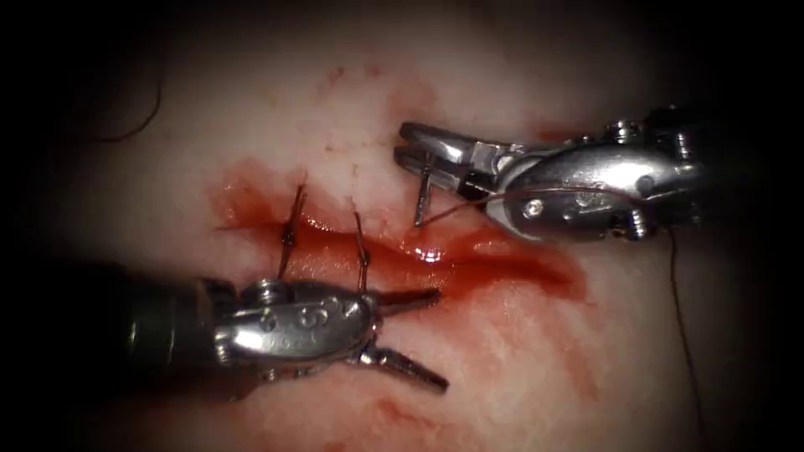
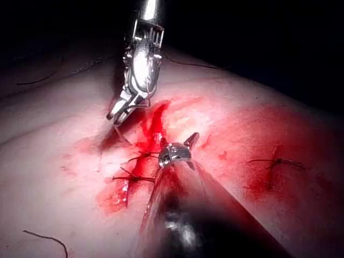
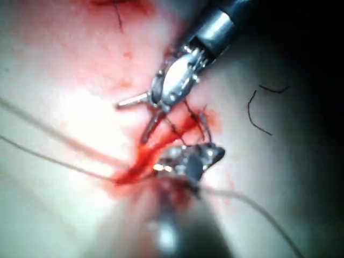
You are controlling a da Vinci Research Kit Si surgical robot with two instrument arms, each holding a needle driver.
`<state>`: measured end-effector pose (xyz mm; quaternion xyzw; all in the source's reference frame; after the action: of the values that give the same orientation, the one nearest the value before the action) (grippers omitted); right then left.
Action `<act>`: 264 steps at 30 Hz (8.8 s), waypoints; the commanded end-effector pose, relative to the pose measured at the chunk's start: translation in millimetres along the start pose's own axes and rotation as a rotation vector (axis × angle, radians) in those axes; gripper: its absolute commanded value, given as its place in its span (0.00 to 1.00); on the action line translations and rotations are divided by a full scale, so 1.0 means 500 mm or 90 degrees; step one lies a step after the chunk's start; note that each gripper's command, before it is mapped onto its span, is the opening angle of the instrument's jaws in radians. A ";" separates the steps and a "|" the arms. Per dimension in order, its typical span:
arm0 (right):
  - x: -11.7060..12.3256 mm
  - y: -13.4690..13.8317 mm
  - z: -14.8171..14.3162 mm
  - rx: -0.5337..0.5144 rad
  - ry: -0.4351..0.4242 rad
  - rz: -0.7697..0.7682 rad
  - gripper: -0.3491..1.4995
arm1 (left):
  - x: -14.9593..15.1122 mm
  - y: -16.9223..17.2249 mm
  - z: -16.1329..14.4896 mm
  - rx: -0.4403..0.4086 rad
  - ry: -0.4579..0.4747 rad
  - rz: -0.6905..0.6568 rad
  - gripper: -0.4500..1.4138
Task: Wound Closure
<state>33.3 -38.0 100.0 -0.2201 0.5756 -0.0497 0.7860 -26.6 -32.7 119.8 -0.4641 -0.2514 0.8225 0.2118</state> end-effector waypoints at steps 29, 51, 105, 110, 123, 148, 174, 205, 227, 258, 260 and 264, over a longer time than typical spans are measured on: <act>-0.0042 -0.0102 -0.0008 0.042 -0.034 0.153 0.00 | -0.0017 -0.0010 0.0011 -0.004 -0.001 0.004 0.58; -0.0044 -0.0073 -0.0016 0.038 -0.036 0.198 0.00 | -0.0018 -0.0010 0.0007 -0.007 -0.001 0.004 0.57; -0.0102 0.0086 0.0048 -0.022 -0.031 0.489 0.00 | -0.0091 -0.0058 0.0029 -0.001 -0.025 -0.013 0.56; -0.0109 0.0089 0.0057 -0.018 -0.028 0.519 0.00 | -0.0091 -0.0056 0.0030 0.000 -0.025 -0.013 0.56; -0.0101 0.0081 0.0061 0.066 -0.058 0.768 0.00 | -0.0090 -0.0056 0.0028 -0.001 -0.025 -0.013 0.55; -0.0057 0.0007 0.0064 0.152 -0.093 0.878 0.00 | -0.0090 -0.0056 0.0024 -0.002 -0.027 -0.012 0.53; -0.0012 -0.0051 0.0009 0.205 -0.137 0.924 0.00 | -0.0091 -0.0055 0.0023 0.000 -0.028 -0.012 0.52; -0.0018 0.0051 0.0055 0.100 -0.096 0.708 0.34 | -0.0092 -0.0052 0.0026 0.001 -0.030 -0.012 0.52; -0.0044 0.0016 0.0028 0.184 -0.228 0.751 0.00 | -0.0092 -0.0049 0.0026 0.001 -0.032 -0.012 0.52; -0.0025 0.0039 -0.0041 0.206 -0.227 0.809 0.70 | 0.0020 0.0045 -0.0047 -0.008 -0.051 0.255 0.55; -0.0025 0.0038 -0.0041 0.206 -0.225 0.809 0.70 | 0.0024 0.0050 -0.0041 -0.008 -0.048 0.284 0.55; -0.0027 0.0038 -0.0042 0.203 -0.222 0.809 0.69 | 0.0033 0.0052 -0.0022 -0.008 -0.042 0.369 0.57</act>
<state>29.8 -36.3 99.5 0.2744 0.4437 0.3750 0.7663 -26.3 -33.2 116.1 -0.4918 -0.1141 0.8618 -0.0499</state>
